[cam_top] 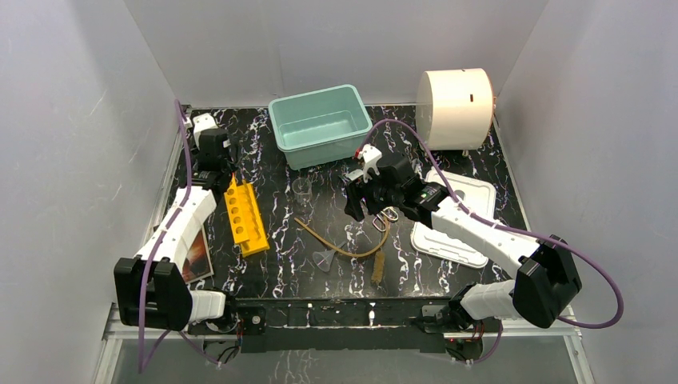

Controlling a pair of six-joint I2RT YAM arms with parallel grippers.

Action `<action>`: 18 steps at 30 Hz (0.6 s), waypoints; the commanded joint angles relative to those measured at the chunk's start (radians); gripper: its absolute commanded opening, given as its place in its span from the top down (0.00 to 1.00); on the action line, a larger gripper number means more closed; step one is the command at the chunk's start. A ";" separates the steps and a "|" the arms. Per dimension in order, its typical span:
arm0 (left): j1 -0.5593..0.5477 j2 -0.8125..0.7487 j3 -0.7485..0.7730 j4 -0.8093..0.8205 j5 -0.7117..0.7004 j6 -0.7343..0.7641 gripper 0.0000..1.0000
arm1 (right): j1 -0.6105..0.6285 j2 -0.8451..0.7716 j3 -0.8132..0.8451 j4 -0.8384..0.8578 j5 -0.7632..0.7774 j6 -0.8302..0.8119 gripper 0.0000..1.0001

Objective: Organize the chemistry lab equipment

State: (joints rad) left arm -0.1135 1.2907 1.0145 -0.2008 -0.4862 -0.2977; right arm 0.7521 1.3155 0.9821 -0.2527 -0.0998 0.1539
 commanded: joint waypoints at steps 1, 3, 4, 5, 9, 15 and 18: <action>0.022 0.008 0.013 0.099 0.012 0.013 0.92 | -0.005 -0.008 0.040 0.000 0.006 0.007 0.17; 0.030 0.024 0.022 0.122 0.036 0.012 0.92 | -0.004 -0.010 0.039 -0.002 0.008 0.010 0.17; 0.032 0.034 0.027 0.132 0.048 0.012 0.92 | -0.005 -0.013 0.037 -0.003 0.011 0.013 0.17; 0.032 0.045 0.033 0.141 0.057 0.010 0.92 | -0.004 -0.017 0.034 -0.002 0.011 0.016 0.17; 0.032 0.091 0.043 0.171 0.077 -0.005 0.92 | -0.004 -0.037 0.012 0.009 0.010 0.038 0.17; 0.032 0.140 0.066 0.196 0.085 -0.014 0.92 | -0.004 -0.064 -0.026 0.028 -0.002 0.054 0.17; 0.033 0.142 0.064 0.196 0.075 -0.012 0.92 | -0.005 -0.076 -0.036 0.030 -0.005 0.057 0.17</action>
State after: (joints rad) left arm -0.0868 1.4445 1.0382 -0.0521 -0.4034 -0.2981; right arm 0.7521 1.2839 0.9539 -0.2604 -0.1005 0.1940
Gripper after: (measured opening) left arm 0.223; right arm 0.830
